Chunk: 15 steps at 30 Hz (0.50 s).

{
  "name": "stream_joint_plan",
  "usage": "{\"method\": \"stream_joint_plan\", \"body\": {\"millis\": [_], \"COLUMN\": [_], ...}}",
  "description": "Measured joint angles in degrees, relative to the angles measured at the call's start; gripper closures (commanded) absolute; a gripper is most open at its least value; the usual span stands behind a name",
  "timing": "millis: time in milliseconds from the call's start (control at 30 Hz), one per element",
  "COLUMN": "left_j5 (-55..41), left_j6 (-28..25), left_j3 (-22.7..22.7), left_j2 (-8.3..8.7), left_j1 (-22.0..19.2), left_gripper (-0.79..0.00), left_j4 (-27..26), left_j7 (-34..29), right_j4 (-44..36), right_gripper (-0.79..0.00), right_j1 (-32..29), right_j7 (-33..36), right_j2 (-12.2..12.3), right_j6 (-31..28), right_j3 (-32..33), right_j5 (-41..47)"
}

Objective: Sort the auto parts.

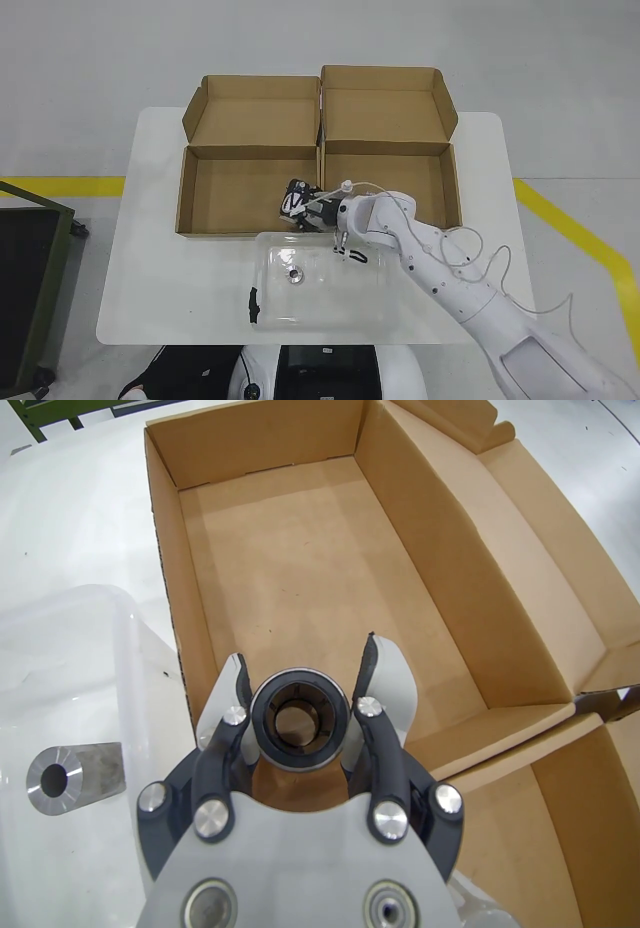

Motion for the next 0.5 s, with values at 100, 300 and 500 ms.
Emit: {"method": "stream_joint_plan", "body": {"millis": [100,300,500], "left_j5": [0.0,0.0,0.0], "left_j6": [0.0,0.0,0.0], "left_j3": [0.0,0.0,0.0], "left_j2": [0.0,0.0,0.0], "left_j1": [0.0,0.0,0.0], "left_gripper": [-0.785,-0.785,-0.785], "left_j4": [0.0,0.0,0.0], "left_j7": [0.0,0.0,0.0], "right_j4": [-1.3,-6.2,-12.8], "right_gripper": [-0.437,-0.514,-0.594], "right_j1": [0.0,-1.0,-3.7], "right_j7": [-0.3,-0.6,0.5], "right_j2": [0.0,0.5,1.5], "right_j6": [0.0,-0.7,-2.7], "right_j3": [0.6,2.8,5.5], "right_j5": [-0.4,-1.1,-2.4]}}
